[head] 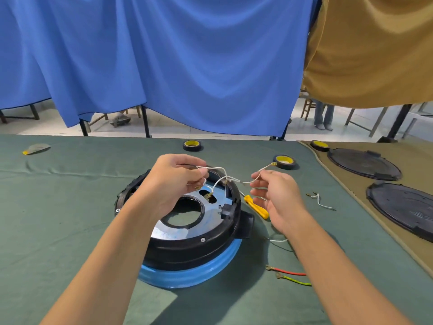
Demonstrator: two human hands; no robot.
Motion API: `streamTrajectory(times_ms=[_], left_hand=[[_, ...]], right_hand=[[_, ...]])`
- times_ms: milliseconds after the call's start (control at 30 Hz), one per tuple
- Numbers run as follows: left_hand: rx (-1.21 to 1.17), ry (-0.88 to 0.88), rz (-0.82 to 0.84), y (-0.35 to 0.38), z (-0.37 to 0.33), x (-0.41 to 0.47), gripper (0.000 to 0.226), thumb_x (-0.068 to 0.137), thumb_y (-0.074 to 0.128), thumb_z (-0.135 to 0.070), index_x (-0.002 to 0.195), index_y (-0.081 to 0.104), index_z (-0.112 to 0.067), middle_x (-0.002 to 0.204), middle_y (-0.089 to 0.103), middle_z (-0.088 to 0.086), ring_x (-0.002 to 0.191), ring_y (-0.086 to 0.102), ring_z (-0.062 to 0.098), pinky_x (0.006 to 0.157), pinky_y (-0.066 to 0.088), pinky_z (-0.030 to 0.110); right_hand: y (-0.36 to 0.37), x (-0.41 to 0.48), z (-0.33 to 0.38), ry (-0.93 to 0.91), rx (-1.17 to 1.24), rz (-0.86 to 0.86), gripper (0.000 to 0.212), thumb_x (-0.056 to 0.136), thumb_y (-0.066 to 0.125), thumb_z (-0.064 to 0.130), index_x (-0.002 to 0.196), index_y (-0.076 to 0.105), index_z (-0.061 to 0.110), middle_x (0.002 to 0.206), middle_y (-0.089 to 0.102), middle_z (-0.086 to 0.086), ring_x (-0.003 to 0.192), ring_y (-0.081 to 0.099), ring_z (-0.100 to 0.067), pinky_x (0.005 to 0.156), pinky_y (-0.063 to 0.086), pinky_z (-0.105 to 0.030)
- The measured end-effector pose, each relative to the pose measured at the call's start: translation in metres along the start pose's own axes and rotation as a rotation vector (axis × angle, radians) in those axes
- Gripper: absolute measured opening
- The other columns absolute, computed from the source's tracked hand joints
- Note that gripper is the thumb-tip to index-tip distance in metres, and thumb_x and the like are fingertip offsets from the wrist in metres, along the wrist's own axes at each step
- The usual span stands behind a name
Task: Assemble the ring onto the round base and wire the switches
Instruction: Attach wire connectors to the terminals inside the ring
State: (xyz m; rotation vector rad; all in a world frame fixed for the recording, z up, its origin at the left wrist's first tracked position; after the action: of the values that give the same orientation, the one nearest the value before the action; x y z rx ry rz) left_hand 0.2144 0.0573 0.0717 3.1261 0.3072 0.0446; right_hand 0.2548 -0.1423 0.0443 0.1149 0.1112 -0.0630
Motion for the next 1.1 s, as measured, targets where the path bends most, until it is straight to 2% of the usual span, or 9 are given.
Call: streamTrajectory(times_ms=[133, 200, 267, 367, 467, 700, 800, 933, 1100], left_hand=[[-0.05, 0.041, -0.062, -0.008, -0.002, 0.001, 0.014, 0.085, 0.07, 0.003, 0.098, 0.069, -0.002, 0.074, 0.074, 0.005, 0.064, 0.065, 0.014, 0.069, 0.059, 0.023], [-0.051, 0.068, -0.065, -0.008, -0.003, 0.001, 0.011, 0.084, 0.072, -0.001, 0.095, 0.071, -0.003, 0.079, 0.076, 0.006, 0.066, 0.066, 0.012, 0.073, 0.059, 0.025], [-0.044, 0.093, -0.064, -0.006, -0.004, 0.0, 0.008, 0.084, 0.073, -0.004, 0.091, 0.073, -0.004, 0.084, 0.077, 0.007, 0.069, 0.068, 0.012, 0.077, 0.059, 0.027], [-0.05, 0.131, -0.055, -0.004, -0.005, 0.0, 0.004, 0.086, 0.071, -0.006, 0.088, 0.074, -0.006, 0.086, 0.077, 0.009, 0.069, 0.067, 0.011, 0.077, 0.058, 0.026], [-0.059, 0.177, -0.008, 0.0, -0.01, -0.004, 0.007, 0.087, 0.07, -0.009, 0.088, 0.075, -0.004, 0.086, 0.076, 0.012, 0.069, 0.065, 0.011, 0.075, 0.057, 0.025], [-0.074, 0.185, -0.001, -0.005, -0.025, -0.013, 0.015, 0.085, 0.072, -0.015, 0.093, 0.077, -0.002, 0.089, 0.074, 0.021, 0.077, 0.066, 0.028, 0.083, 0.059, 0.045], [-0.036, 0.206, -0.003, -0.011, -0.027, -0.015, 0.017, 0.087, 0.071, -0.019, 0.094, 0.077, -0.005, 0.091, 0.074, 0.02, 0.079, 0.068, 0.027, 0.082, 0.059, 0.041], [0.161, 0.25, -0.032, -0.029, -0.031, -0.013, 0.024, 0.09, 0.065, -0.038, 0.099, 0.078, -0.02, 0.091, 0.077, 0.003, 0.077, 0.065, 0.011, 0.074, 0.056, 0.026], [0.38, 0.21, -0.174, -0.083, -0.022, 0.0, 0.035, 0.093, 0.055, -0.054, 0.093, 0.075, -0.026, 0.089, 0.075, -0.009, 0.089, 0.069, 0.009, 0.085, 0.051, 0.031]], right_hand=[[-0.002, 0.0, 0.001, -0.059, -0.246, -0.087, 0.015, 0.092, 0.052, 0.011, 0.083, 0.064, 0.009, 0.075, 0.062, -0.006, 0.063, 0.055, -0.018, 0.056, 0.048, -0.031], [-0.006, -0.003, 0.008, -0.244, -0.462, -0.244, 0.012, 0.091, 0.053, 0.012, 0.084, 0.061, 0.017, 0.078, 0.062, 0.001, 0.077, 0.059, -0.02, 0.07, 0.051, -0.039], [-0.001, -0.013, 0.019, -0.529, -0.608, -0.311, 0.008, 0.092, 0.054, 0.014, 0.09, 0.06, 0.019, 0.082, 0.061, 0.007, 0.082, 0.057, -0.014, 0.076, 0.049, -0.035], [0.016, -0.028, 0.031, -0.874, -0.682, -0.147, 0.012, 0.093, 0.056, 0.016, 0.104, 0.062, 0.016, 0.097, 0.06, 0.007, 0.087, 0.055, -0.003, 0.081, 0.044, -0.02], [0.031, -0.038, 0.035, -0.96, -0.773, 0.059, 0.027, 0.097, 0.052, 0.023, 0.122, 0.059, 0.017, 0.113, 0.054, 0.015, 0.11, 0.048, -0.002, 0.093, 0.034, -0.013], [0.055, -0.052, 0.043, -0.886, -0.67, 0.218, 0.018, 0.097, 0.055, 0.025, 0.111, 0.066, 0.023, 0.083, 0.064, 0.021, 0.081, 0.061, -0.001, 0.07, 0.045, -0.009], [0.067, -0.052, 0.049, -0.77, -0.606, 0.249, 0.013, 0.096, 0.058, 0.029, 0.098, 0.068, 0.022, 0.077, 0.07, 0.012, 0.075, 0.066, -0.005, 0.072, 0.055, -0.025], [0.085, -0.047, 0.057, -0.521, -0.465, 0.372, 0.014, 0.096, 0.059, 0.021, 0.091, 0.068, 0.012, 0.066, 0.069, 0.0, 0.052, 0.061, -0.006, 0.056, 0.051, -0.021], [0.103, -0.049, 0.049, -0.245, -0.415, 0.557, 0.016, 0.099, 0.047, 0.006, 0.094, 0.062, 0.001, 0.067, 0.065, -0.011, 0.044, 0.052, -0.009, 0.049, 0.047, -0.023]])
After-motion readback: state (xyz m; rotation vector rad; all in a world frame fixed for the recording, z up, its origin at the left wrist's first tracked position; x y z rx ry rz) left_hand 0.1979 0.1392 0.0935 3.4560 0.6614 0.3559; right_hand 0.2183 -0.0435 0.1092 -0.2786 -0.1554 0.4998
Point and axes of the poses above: each hand's wrist, its own x-axis towards the middle knuckle, its own y-axis out of the palm, z = x × y, the point moved 3 cm from there along x, towards the middle knuckle
